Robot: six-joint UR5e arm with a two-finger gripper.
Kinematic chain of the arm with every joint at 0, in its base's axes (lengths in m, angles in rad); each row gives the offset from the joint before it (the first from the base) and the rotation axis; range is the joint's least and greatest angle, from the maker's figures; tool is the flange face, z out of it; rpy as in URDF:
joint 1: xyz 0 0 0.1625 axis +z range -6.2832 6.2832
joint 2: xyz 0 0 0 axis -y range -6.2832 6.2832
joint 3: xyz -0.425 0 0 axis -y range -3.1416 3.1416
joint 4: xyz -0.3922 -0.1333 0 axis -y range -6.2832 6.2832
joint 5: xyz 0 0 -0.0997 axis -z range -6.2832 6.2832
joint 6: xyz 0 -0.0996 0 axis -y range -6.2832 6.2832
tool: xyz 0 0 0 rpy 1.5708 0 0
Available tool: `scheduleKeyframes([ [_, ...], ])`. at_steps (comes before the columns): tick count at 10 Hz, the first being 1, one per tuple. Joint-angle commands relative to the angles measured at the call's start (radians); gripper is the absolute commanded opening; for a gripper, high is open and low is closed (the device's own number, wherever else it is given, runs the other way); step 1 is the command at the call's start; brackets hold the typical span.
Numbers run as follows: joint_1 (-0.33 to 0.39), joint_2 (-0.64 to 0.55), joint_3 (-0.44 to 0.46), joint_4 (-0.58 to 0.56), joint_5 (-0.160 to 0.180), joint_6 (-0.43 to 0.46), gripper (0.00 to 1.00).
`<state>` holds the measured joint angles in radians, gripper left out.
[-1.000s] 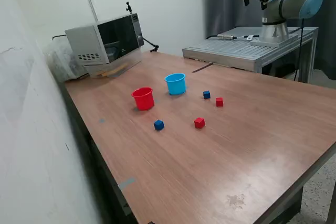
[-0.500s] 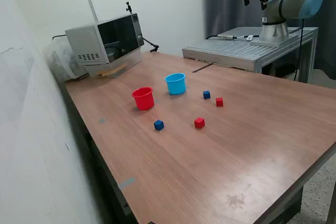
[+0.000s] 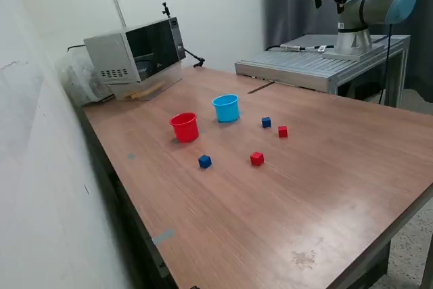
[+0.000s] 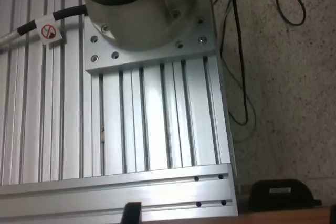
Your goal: Place red objects in the red bin, and blue objects in the blue bin.
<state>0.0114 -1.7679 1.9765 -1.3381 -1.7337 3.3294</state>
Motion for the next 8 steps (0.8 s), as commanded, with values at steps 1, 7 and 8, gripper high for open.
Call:
scheduleKeyframes([
  [1, -0.01, 0.002, -0.007, -0.006, 0.002, 0.002, 1.0],
  [7, -0.022, 0.125, -0.14, -0.344, 0.087, -0.001, 1.0],
  [8, -0.021, 0.163, -0.163, -0.389, 0.097, 0.004, 1.0],
])
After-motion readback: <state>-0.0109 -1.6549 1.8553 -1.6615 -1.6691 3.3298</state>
